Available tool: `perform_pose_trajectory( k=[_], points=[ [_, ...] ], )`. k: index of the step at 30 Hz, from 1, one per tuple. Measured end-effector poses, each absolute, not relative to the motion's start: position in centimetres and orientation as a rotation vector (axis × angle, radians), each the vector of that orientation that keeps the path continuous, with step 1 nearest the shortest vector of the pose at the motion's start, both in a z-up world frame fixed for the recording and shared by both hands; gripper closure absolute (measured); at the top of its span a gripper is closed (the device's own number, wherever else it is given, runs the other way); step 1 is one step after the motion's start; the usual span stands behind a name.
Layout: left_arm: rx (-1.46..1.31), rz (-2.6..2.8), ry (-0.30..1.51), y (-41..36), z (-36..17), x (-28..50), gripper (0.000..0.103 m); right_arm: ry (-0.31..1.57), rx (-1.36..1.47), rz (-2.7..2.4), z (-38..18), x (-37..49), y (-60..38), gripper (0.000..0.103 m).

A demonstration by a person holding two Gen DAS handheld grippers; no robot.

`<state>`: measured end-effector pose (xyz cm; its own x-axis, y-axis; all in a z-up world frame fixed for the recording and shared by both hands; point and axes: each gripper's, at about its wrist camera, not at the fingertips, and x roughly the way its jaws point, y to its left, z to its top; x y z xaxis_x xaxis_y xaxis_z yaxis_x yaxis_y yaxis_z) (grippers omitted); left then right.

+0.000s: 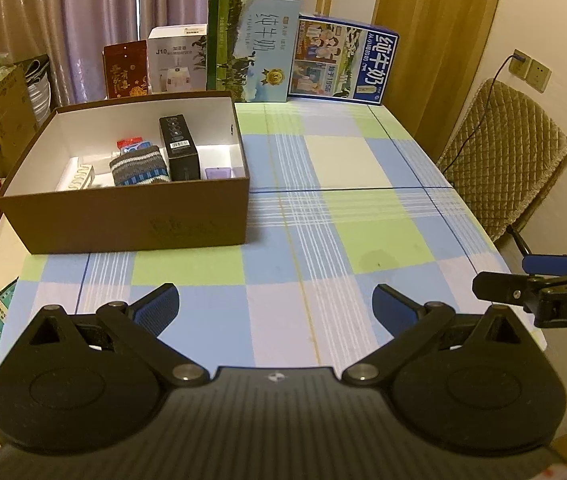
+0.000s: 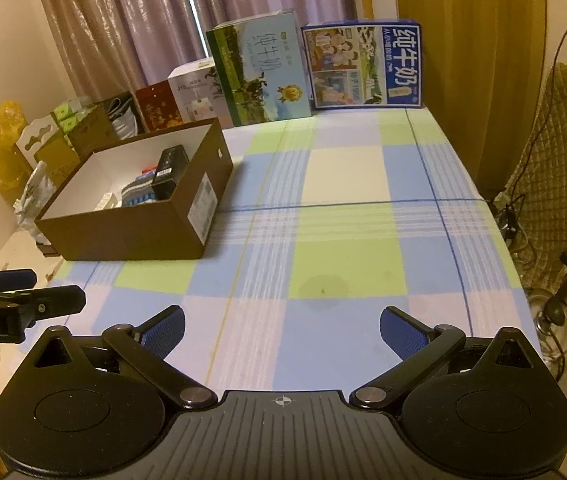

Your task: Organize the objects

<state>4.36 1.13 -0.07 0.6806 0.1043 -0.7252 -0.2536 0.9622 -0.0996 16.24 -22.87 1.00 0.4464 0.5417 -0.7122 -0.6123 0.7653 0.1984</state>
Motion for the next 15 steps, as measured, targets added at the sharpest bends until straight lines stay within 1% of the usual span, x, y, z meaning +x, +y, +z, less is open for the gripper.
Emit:
perform_pose_trajectory(
  k=[15],
  points=[
    [-0.200, 0.198, 0.791, -1.7, -0.3, 0.9, 0.001, 0.842, -0.118, 0.727, 1.0, 13.1, -24.8, 0.002]
  ],
)
